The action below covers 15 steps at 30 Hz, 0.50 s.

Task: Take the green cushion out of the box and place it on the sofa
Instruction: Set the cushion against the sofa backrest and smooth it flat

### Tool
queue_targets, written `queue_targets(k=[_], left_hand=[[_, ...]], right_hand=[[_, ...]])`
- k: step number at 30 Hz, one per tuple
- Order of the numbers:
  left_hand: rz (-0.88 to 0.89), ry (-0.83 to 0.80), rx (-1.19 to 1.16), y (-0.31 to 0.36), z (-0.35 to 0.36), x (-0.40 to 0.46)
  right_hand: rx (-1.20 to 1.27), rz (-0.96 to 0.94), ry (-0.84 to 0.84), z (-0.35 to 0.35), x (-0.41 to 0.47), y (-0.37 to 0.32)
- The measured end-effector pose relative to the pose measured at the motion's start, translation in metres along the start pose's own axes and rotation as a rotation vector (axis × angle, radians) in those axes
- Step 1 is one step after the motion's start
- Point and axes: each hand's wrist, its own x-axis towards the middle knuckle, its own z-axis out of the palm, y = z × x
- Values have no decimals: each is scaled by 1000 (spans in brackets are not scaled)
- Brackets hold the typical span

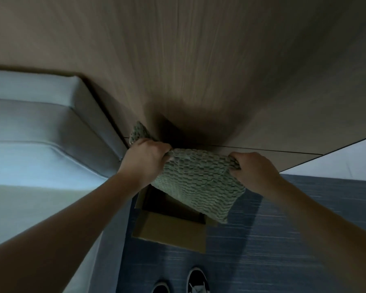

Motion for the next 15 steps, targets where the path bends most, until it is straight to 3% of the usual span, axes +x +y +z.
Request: queue_targets(k=[15], left_hand=[[9,179,22,77,-170,-72]], right_hand=[[-26,-94,155,-115,-133,-87]])
